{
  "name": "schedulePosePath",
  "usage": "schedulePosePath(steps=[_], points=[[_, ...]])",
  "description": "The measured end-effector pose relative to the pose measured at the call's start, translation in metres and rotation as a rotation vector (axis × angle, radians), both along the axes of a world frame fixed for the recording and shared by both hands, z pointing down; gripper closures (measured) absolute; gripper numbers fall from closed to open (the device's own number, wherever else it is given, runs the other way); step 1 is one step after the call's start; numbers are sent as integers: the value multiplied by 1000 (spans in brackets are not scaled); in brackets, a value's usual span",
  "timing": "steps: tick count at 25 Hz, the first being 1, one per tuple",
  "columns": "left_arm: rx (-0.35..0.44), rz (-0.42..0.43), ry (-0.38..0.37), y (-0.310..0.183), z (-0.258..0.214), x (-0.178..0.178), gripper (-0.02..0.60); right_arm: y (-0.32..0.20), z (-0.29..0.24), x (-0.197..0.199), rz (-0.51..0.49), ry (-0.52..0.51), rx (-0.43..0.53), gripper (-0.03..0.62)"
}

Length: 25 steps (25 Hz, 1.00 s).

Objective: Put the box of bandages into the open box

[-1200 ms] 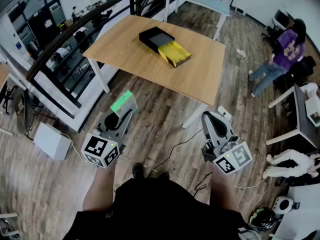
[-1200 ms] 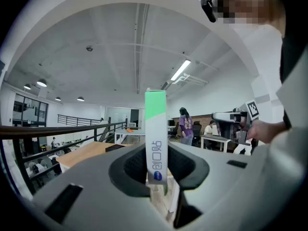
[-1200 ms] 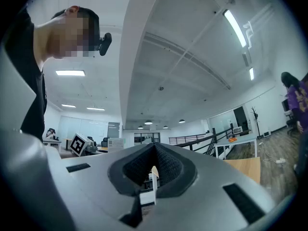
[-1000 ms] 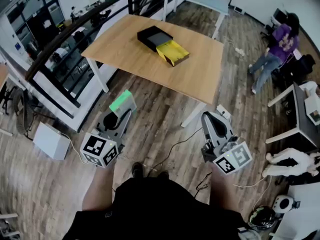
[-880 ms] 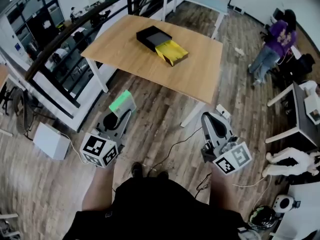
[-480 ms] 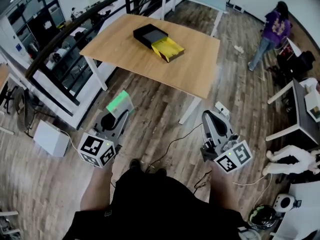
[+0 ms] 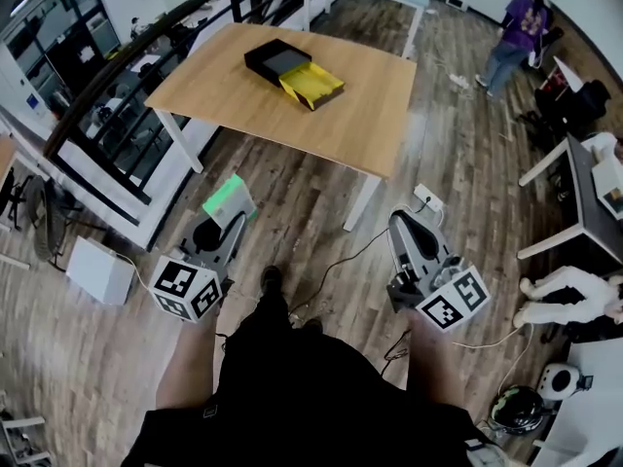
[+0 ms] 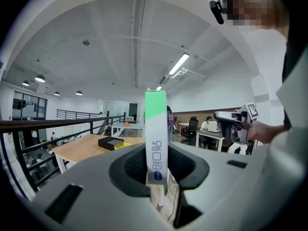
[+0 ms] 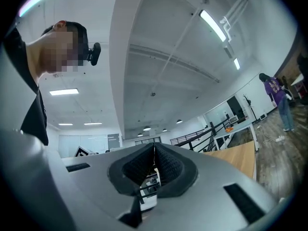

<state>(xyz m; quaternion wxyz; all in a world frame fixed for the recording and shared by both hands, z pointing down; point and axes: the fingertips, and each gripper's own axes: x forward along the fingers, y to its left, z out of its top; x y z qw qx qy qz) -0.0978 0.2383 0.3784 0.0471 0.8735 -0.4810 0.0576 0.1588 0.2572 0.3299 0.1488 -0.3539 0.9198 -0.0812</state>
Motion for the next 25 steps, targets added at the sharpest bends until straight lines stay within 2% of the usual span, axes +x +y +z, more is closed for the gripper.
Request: schedulePosePath(steps=[9, 14, 25], points=[[-24, 55, 15, -34, 14, 20, 485, -20, 11, -1, -1, 19, -43, 556], [-38, 69, 36, -68, 25, 22, 485, -52, 20, -4, -1, 44, -72, 556], [-65, 46, 63, -168, 36, -24, 485, -163, 24, -52, -25, 80, -103, 556]])
